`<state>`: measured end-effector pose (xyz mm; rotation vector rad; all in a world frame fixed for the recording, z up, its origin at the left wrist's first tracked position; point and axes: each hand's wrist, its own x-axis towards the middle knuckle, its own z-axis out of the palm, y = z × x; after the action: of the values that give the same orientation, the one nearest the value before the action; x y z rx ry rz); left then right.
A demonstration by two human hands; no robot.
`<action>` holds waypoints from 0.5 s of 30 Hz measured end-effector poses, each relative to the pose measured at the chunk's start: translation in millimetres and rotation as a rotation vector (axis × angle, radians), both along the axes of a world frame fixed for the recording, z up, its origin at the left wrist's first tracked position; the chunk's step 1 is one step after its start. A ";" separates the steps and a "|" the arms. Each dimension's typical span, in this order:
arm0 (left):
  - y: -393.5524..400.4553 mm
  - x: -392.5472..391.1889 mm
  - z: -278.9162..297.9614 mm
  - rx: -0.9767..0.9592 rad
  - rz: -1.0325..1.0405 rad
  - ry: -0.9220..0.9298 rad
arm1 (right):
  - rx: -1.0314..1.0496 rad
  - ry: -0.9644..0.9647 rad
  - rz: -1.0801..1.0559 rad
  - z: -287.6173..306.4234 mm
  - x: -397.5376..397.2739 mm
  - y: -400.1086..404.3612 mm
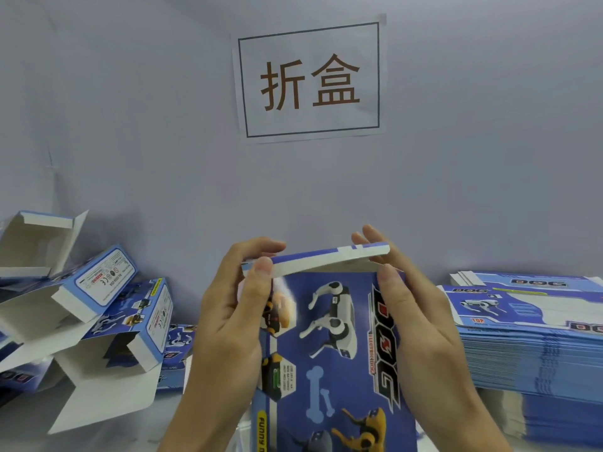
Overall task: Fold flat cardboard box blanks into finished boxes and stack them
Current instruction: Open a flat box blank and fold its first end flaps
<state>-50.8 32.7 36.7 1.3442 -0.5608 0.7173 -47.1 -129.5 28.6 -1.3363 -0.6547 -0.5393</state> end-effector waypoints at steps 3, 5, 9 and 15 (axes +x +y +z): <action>-2.7 -1.5 2.1 -0.031 0.015 -0.025 | 0.030 0.068 0.059 5.4 4.0 -3.3; -0.2 -1.6 4.7 -0.041 0.033 -0.030 | 0.050 0.052 0.064 6.0 0.8 -3.0; 7.5 -0.1 9.6 -0.045 0.104 -0.020 | -0.047 -0.107 -0.094 0.8 -5.5 3.0; 2.2 -5.2 6.7 -0.070 0.261 0.017 | 0.163 -0.102 0.023 1.4 -8.4 13.6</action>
<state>-55.9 34.9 43.4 1.3707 -0.3458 0.9284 -55.5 -116.0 30.0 -1.1533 -0.6938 -0.6320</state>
